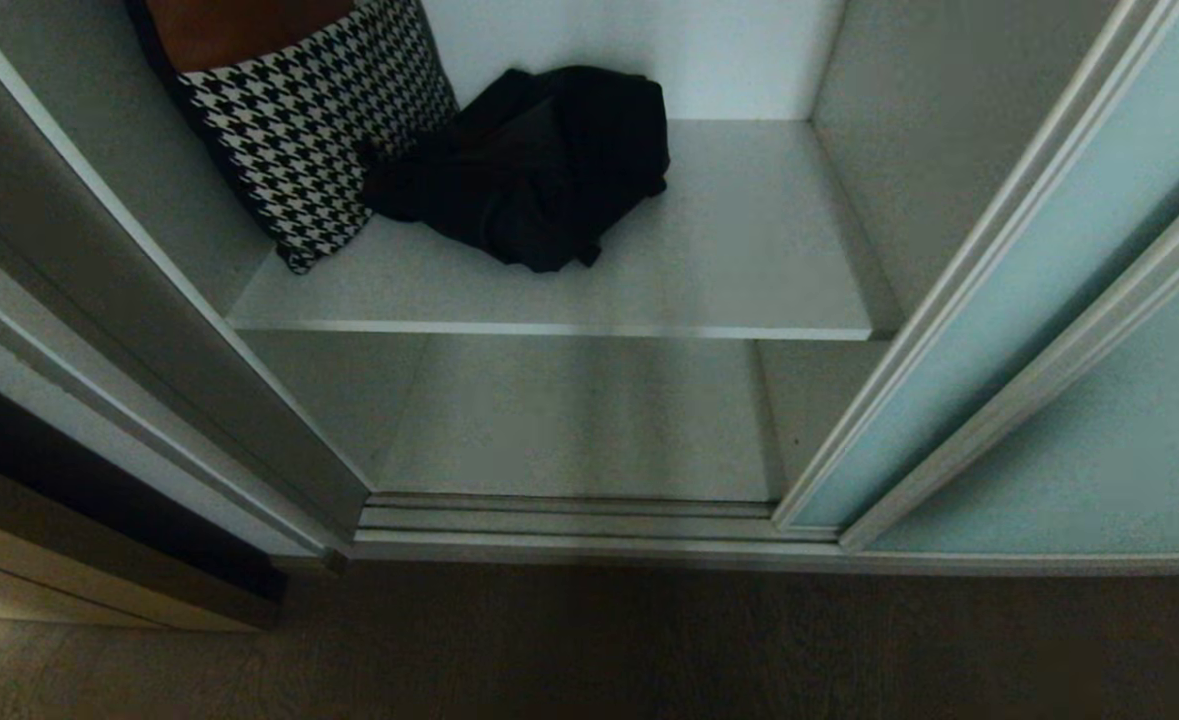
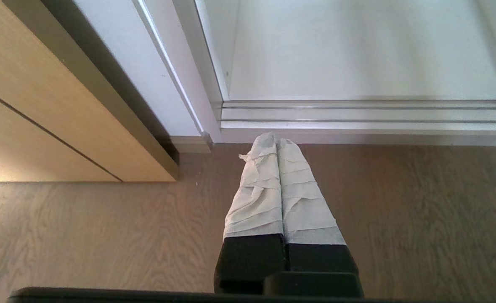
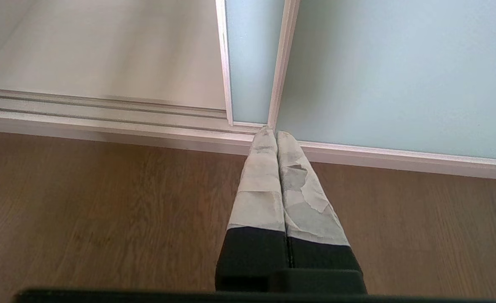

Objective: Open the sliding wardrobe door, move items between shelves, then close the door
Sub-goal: Open the door

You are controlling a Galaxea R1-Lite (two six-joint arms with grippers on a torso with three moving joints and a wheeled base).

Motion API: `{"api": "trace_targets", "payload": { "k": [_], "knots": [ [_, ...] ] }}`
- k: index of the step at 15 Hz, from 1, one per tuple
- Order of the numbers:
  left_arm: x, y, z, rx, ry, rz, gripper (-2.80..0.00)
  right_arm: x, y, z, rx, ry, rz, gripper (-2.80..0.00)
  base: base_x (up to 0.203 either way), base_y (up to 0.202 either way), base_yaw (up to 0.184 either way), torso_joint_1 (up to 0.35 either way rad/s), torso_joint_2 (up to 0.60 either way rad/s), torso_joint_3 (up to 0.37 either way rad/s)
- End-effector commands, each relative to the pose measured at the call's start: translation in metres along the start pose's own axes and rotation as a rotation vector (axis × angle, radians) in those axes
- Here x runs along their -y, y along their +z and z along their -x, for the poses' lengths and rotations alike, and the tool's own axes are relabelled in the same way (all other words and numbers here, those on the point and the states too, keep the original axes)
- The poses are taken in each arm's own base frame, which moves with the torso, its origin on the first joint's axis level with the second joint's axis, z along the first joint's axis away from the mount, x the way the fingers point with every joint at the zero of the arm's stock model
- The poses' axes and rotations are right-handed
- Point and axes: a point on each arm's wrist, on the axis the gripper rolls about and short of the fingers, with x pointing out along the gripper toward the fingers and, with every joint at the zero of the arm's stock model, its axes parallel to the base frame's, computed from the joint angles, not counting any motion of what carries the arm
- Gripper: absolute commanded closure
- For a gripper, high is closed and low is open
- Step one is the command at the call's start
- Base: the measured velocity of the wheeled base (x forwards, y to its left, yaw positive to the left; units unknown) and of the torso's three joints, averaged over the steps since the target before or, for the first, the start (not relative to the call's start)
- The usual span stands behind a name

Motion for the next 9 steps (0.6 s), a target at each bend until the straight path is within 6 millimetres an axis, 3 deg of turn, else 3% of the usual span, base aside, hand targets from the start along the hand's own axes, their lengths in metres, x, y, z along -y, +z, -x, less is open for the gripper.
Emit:
{"api": "trace_targets", "payload": {
  "k": [1, 9],
  "knots": [
    [-0.0003, 0.0000, -0.0001, -0.003, 0.016, 0.001, 0.00, 0.0000, -0.0003, 0.0002, 0.003, 0.001, 0.000, 0.00, 0.000, 0.000, 0.000, 0.000, 0.00, 0.000],
    [-0.0004, 0.0001, 0.0000, -0.004, 0.018, -0.006, 0.00, 0.0000, 0.0000, 0.0003, 0.004, 0.001, -0.001, 0.00, 0.000, 0.000, 0.000, 0.000, 0.00, 0.000]
  ]
}}
